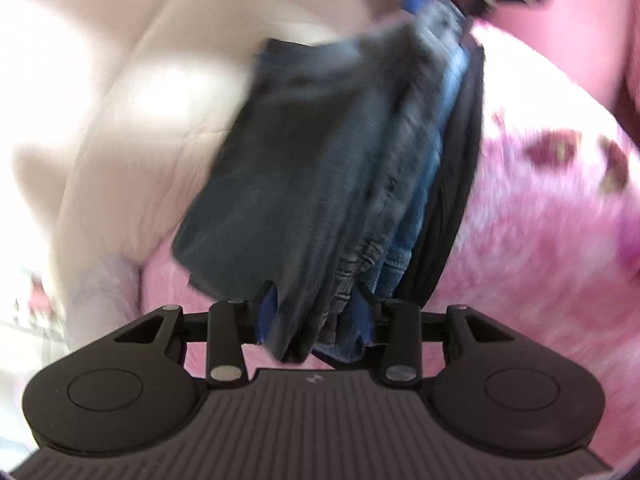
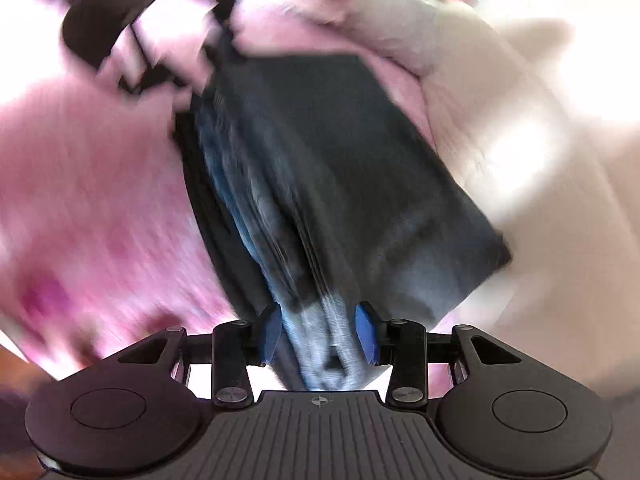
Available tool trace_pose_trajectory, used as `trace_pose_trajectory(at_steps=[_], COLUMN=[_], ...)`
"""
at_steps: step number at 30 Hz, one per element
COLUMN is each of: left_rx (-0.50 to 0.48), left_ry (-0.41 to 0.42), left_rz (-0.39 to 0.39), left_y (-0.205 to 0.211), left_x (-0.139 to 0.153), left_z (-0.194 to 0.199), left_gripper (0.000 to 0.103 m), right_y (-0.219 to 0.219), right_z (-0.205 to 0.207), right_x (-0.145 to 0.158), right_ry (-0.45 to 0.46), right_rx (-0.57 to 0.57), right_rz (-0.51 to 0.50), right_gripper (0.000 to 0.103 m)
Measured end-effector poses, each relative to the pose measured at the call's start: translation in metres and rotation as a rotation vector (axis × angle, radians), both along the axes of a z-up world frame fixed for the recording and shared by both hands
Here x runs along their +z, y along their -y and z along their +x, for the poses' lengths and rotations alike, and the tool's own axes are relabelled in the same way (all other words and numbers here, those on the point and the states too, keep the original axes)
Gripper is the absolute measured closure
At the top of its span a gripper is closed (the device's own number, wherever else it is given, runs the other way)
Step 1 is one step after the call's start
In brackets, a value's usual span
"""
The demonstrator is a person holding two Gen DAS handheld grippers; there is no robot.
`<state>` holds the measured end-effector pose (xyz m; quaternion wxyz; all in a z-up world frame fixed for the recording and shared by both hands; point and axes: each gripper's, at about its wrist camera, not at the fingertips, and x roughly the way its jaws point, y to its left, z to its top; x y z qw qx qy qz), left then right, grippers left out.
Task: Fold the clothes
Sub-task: 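Lower the jeans bundle onto the stack of folded jeans with both grippers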
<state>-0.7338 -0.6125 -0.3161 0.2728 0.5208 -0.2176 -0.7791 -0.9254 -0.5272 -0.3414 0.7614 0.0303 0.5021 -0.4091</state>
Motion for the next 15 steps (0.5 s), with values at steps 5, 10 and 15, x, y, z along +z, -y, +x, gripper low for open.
trace_pose_trajectory(at_steps=[5,10,15], left_rx=[0.172,0.215,0.208], left_ry=[-0.166,-0.121,-0.110], left_rz=[0.090,0.201,0.235], left_y=[0.035,0.063,0.061], left_x=[0.034,0.007,-0.004], left_z=[-0.007,-0.017,-0.015], left_gripper=[0.070,0.073,0.074], right_y=[0.026,0.086,0.120], right_z=[-0.003,0.008,0.017], right_x=[0.039,0.025,-0.018], right_ry=[0.259,0.368,0.333], right_rx=[-0.165,-0.254,-0.245], right_rz=[0.055,0.123,0.234], right_gripper=[0.063,0.063,0.063])
